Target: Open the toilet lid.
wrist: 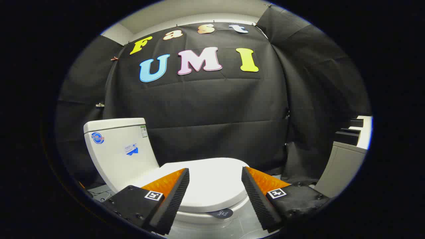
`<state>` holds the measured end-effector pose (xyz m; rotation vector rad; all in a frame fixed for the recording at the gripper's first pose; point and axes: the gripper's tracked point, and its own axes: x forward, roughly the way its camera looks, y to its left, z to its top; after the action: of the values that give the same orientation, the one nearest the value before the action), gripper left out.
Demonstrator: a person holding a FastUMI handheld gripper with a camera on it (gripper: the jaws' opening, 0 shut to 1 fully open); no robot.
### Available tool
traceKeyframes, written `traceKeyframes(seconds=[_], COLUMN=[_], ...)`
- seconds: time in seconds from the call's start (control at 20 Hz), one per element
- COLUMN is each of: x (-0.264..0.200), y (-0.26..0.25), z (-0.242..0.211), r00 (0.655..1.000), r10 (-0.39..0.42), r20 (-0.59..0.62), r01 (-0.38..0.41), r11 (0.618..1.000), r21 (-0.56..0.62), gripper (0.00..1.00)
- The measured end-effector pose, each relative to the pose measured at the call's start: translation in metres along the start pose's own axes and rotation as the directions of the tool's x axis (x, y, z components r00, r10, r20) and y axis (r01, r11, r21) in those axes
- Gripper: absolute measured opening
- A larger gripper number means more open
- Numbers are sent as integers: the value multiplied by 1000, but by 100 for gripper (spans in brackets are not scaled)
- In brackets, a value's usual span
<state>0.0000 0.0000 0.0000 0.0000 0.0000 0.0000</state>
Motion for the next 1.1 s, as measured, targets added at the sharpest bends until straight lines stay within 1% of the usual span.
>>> traceKeyframes(seconds=[0.35,0.6,1.1], x=[-1,-1,0], y=[-1,2,0], z=[-1,1,-1], r00=[1000,1000,1000], r10=[-8,6,-1], r20=[-1,7,-2], r01=[8,-6,1], r11=[1000,1000,1000], r21=[-5,1,6], gripper=[98,98,98])
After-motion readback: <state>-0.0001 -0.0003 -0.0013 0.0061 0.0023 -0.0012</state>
